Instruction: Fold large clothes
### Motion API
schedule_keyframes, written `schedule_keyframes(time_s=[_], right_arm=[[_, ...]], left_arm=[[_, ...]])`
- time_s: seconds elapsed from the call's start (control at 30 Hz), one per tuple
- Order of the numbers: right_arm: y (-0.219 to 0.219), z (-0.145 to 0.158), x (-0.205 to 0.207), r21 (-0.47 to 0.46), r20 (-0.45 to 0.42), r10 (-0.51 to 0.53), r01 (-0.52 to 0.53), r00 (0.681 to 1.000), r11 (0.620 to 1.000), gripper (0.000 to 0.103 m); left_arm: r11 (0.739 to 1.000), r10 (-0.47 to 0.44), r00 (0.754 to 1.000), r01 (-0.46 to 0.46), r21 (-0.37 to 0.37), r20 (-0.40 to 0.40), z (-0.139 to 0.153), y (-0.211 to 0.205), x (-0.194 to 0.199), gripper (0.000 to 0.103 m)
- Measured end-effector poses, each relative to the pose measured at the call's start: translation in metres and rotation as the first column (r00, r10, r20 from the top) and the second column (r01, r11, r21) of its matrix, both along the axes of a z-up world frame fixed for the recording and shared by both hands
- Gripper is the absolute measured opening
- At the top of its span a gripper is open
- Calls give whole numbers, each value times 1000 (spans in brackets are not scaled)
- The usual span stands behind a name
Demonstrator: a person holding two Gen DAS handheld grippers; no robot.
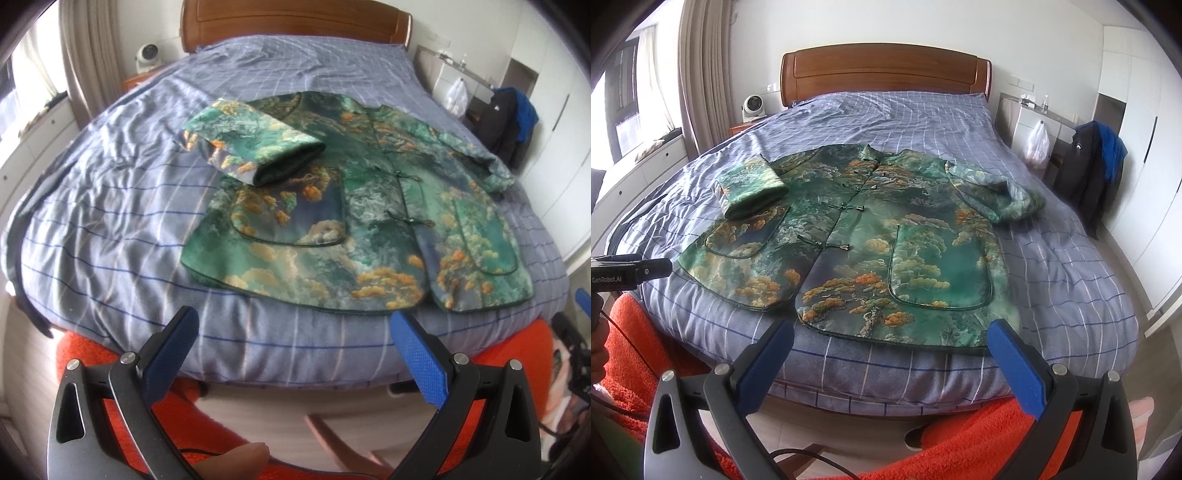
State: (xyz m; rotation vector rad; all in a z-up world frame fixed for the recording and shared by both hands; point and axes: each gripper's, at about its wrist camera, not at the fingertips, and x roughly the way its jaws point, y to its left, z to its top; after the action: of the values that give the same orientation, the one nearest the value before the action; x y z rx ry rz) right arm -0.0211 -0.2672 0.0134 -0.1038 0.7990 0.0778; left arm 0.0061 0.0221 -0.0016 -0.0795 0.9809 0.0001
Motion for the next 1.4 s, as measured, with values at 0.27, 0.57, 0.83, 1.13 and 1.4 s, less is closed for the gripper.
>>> schedule_keyframes(time_s=[0.27, 0.57, 0.83, 1.13, 1.4], right_arm=[[1, 0, 0, 0, 0, 1, -1, 1000, 1000, 103], [2, -2, -2, 5, -5, 10, -10, 1000, 1000, 103], [4, -3, -2, 8, -11, 16, -16, 1000, 1000, 103], [5, -4, -1, 7, -12, 19, -19, 1000, 1000, 103], [5, -6, -3, 11, -2, 25, -25, 1000, 1000, 103]], left_arm=[[998, -34, 999, 34, 56, 0, -5, -6, -1, 103], [1000, -31, 999, 31, -1, 9, -1, -2, -1, 103], [999, -37, 999, 37, 7, 0, -2, -4, -1, 103], [998, -58, 998, 58, 19, 11, -1, -8, -3, 103], [999, -36, 999, 36, 39, -4, -8, 15, 20, 103]])
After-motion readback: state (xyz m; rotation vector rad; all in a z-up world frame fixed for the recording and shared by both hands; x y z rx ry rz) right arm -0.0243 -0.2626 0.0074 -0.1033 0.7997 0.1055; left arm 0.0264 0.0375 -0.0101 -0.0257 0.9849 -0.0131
